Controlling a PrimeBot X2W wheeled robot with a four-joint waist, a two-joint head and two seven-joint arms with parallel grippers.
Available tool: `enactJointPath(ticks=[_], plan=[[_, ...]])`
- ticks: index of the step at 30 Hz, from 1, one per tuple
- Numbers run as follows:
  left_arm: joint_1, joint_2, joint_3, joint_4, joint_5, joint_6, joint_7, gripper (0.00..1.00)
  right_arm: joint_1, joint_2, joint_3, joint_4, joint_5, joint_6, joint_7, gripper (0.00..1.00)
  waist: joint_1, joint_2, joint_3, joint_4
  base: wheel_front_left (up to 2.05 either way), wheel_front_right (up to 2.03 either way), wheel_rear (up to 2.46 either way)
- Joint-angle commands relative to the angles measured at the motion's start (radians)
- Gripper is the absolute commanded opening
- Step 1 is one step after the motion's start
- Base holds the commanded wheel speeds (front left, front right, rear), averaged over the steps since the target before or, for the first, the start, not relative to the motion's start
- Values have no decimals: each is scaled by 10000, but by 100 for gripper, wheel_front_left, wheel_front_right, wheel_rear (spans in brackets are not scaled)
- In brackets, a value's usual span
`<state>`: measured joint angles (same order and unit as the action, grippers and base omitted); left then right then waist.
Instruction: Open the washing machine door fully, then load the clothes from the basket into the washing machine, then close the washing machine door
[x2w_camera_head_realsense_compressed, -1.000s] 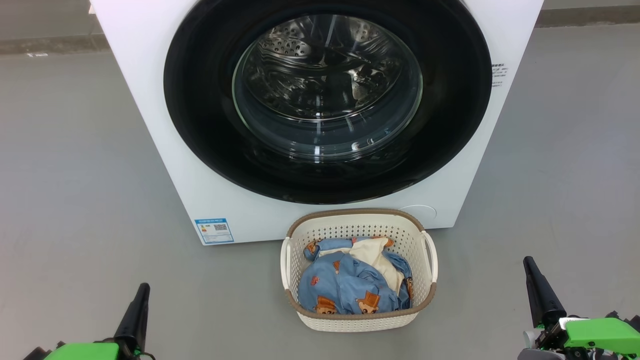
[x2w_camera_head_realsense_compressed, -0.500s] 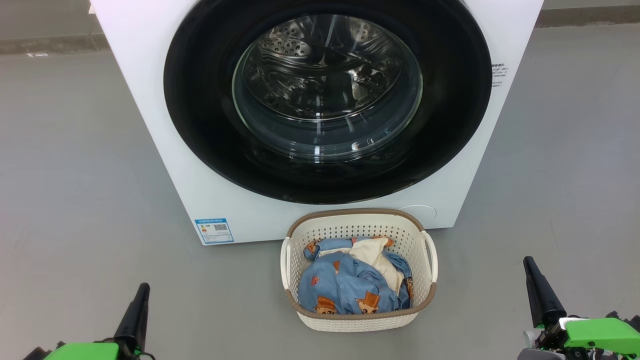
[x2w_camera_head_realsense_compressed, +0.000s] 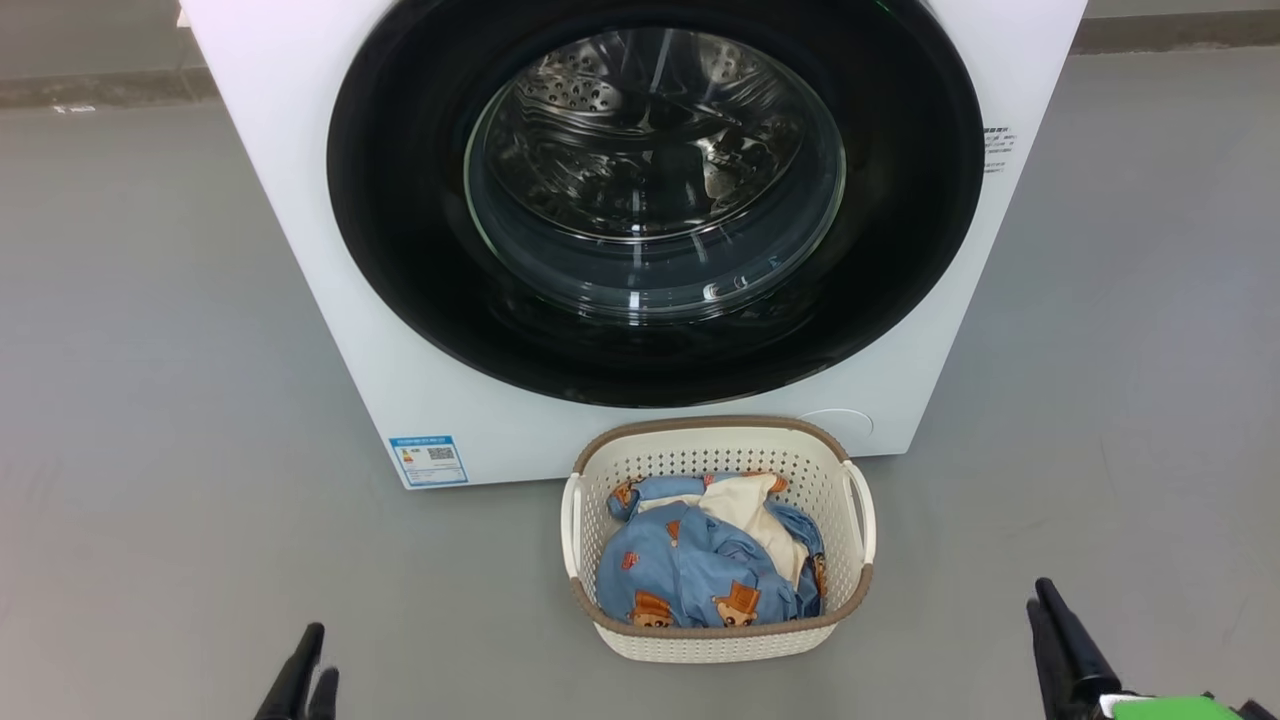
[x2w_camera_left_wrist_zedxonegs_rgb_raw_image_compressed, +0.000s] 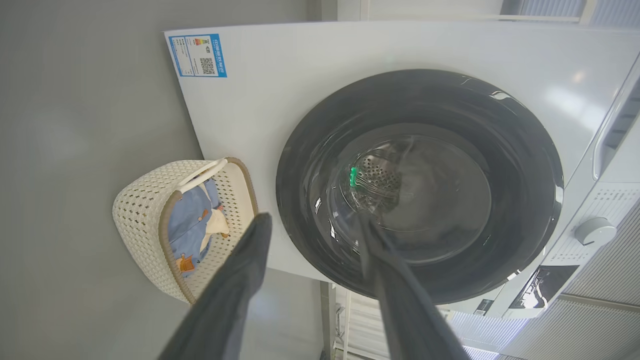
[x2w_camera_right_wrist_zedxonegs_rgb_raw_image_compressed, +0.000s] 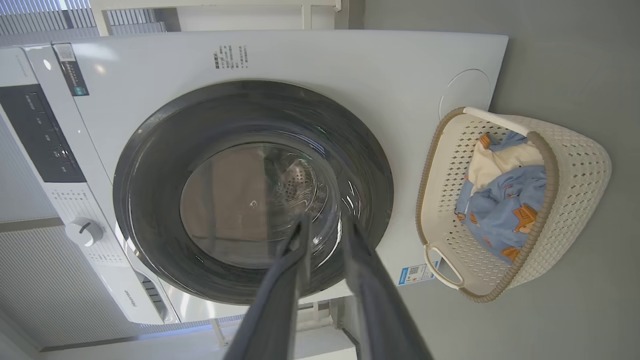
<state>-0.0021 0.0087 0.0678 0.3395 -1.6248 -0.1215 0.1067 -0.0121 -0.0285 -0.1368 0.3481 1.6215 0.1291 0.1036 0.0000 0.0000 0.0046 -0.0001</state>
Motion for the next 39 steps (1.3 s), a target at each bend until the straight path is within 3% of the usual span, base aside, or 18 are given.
enactJointPath(ticks=[1, 6, 10, 18, 39], plan=[[-227, 99, 4, -205, 3, -5, -56, 100, -189, -47, 36, -246, 0, 0, -55, 100, 1, 0, 15, 0, 0, 0, 0], [-217, 112, -93, -289, 14, -9, -204, 100, -171, -54, 132, -383, -4, 1, -202, 100, 23, 0, -24, -3, 0, 0, 0], [-169, 122, -158, -379, 59, -12, -323, 100, -116, -60, 209, -515, -37, 1, -319, 100, 2, 0, -20, -5, 0, 0, 0], [-148, 143, -236, -539, 325, -17, -559, 100, -83, -71, 355, -800, -349, 2, -553, 100, 0, 0, -10, -5, 0, 0, 0], [-75, 197, -390, -905, 1439, -32, -1178, 100, -7, -100, 621, -1480, -2328, 5, -1167, 100, 0, 0, -18, -47, 0, 0, 0]])
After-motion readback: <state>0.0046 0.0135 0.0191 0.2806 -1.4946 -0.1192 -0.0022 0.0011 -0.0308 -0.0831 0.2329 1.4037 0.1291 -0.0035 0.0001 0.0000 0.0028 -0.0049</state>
